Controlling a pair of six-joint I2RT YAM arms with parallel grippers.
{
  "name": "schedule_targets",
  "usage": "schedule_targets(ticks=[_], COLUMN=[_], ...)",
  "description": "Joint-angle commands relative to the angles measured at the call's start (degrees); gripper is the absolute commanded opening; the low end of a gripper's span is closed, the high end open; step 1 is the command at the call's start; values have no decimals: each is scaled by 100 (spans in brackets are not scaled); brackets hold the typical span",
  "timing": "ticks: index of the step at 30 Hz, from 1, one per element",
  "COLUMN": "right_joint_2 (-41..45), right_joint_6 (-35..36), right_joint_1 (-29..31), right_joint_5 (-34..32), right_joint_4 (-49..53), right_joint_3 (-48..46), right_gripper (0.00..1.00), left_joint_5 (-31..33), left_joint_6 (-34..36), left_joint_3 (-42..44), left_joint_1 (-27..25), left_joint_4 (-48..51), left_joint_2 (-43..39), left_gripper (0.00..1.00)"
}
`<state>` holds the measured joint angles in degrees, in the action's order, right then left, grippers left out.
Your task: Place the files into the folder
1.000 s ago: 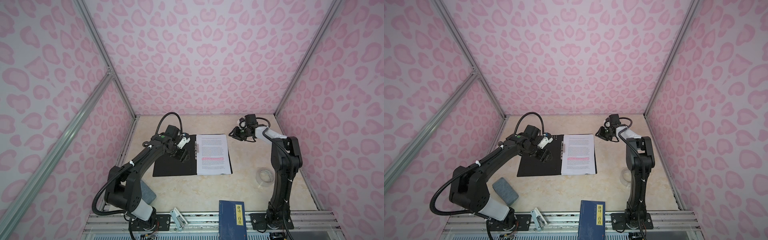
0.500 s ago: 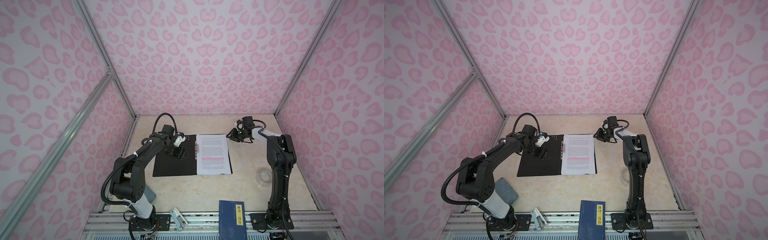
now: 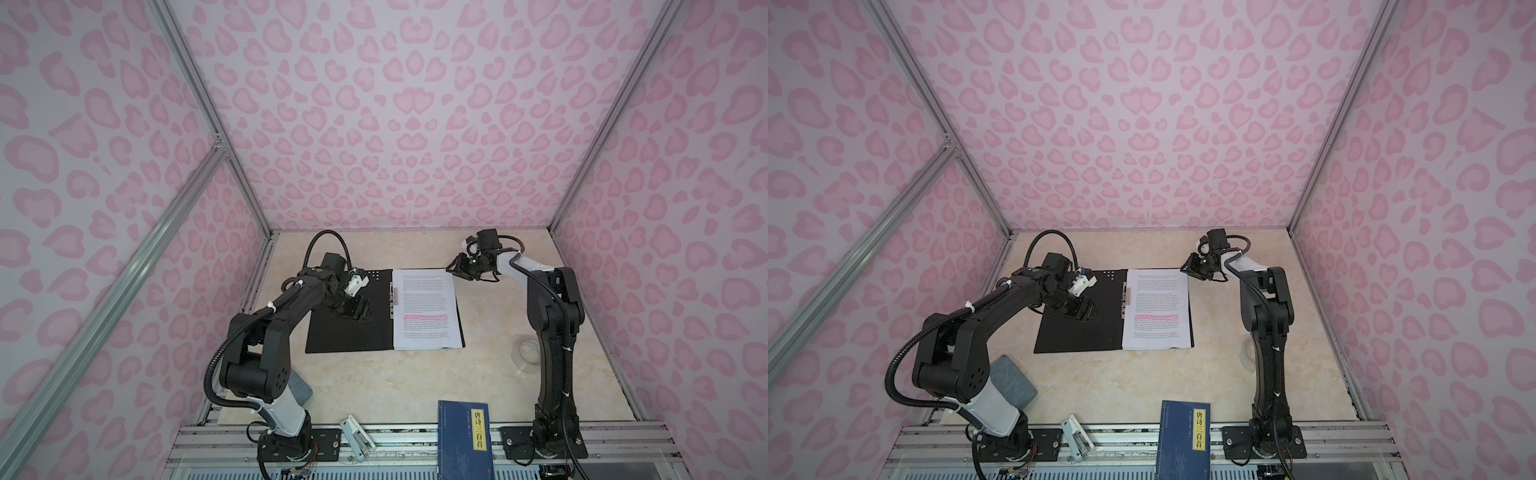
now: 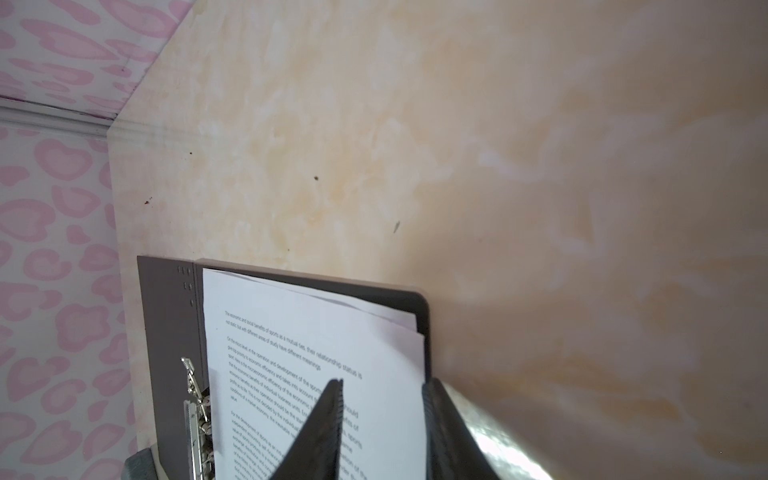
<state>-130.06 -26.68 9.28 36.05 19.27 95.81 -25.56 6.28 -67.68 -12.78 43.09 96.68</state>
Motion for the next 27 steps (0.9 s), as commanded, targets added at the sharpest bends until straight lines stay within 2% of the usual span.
schedule_targets(ticks=[1,9,17,23,27], right_joint_2=[-94,-134,748,1239,1743], right_joint_6=[192,364,251,198,378], right_joint_1=[73,180,76,78,335], right_joint_5=[-25,-311,-1114,-1104,-1248], right_joint_4=[350,534,219,-42,35], right_joint_3=[203,357,-169,-704,-1020], right_gripper=[35,35,36,34,32], left_joint_5=[-126,-149,-125,-118,-66], left_joint_6=[66,92,84,71,-183], left_joint_3=[14,-16,0,-17,-108], left_joint_1=[22,65,104,117,150], left_joint_4=[-64,-56,-84,-65,-72], left_joint_2=[65,87,17,-40,-28], left_gripper=[68,68,68,67,67])
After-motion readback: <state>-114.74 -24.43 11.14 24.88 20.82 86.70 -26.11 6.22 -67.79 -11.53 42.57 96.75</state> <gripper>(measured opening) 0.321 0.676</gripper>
